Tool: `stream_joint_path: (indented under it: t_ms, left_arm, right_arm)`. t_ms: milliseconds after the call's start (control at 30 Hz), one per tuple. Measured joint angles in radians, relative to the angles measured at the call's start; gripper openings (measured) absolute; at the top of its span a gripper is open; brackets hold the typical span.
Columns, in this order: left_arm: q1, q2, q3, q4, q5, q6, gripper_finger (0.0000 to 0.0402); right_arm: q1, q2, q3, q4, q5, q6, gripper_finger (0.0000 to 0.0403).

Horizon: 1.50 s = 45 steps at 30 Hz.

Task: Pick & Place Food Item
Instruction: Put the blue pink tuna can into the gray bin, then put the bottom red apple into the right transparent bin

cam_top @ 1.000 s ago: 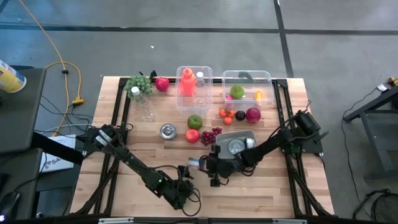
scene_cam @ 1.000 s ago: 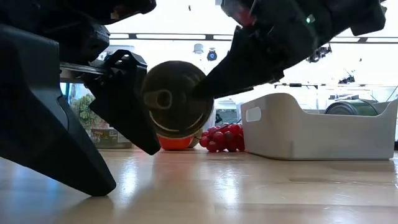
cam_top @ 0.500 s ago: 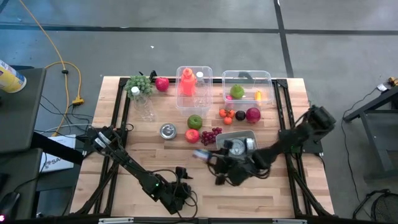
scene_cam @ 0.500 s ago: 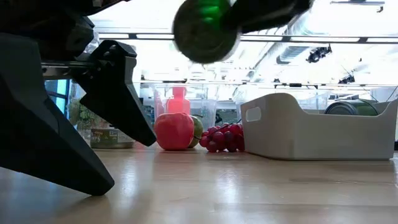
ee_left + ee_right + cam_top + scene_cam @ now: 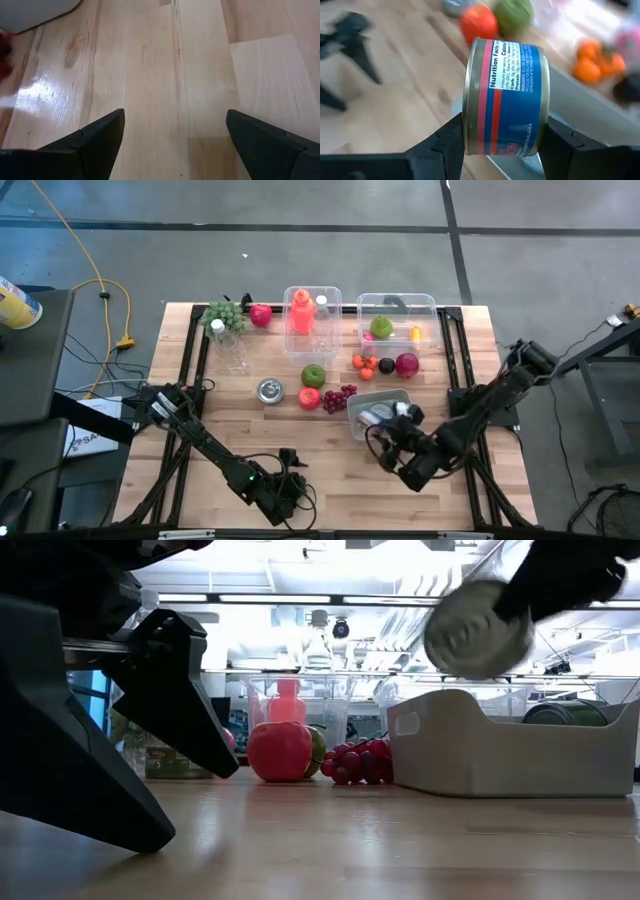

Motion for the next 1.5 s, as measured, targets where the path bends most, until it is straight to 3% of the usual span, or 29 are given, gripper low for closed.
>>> stream_joint_path:
  t_ms: [100,433,667,833,1100,1267,1500]
  left_arm:
    - [0.009,-0.001,0.000,0.003,0.004,0.000,0.0342]
    - [0.014,-0.002,0.000,0.005,0.010,0.000,0.0342]
    - [0.007,-0.002,0.000,0.003,0.006,0.000,0.0342]
    - [0.007,-0.002,0.000,0.003,0.006,-0.004,0.0342]
    - [0.009,-0.002,0.000,0.002,0.005,-0.008,0.0342]
    - [0.009,-0.002,0.000,-0.005,0.001,-0.065,0.0342]
    - [0.006,-0.005,0.003,-0.090,-0.015,-0.349,0.0342]
  right_arm:
    - [-0.040,0.038,-0.001,-0.004,-0.046,0.101,0.0176]
    - [-0.179,0.115,-0.001,0.065,-0.192,0.104,0.0178]
    - [-0.200,0.123,-0.001,0.139,-0.202,0.030,0.0301]
    - [-0.199,0.123,-0.001,0.169,-0.211,-0.018,0.0337]
    - [-0.199,0.084,-0.001,0.197,-0.147,-0.207,0.0309]
    - [-0.186,0.042,-0.001,0.339,-0.070,-0.408,0.0272]
    - [-0.135,0.038,-0.001,0.616,-0.181,-0.694,0.0240]
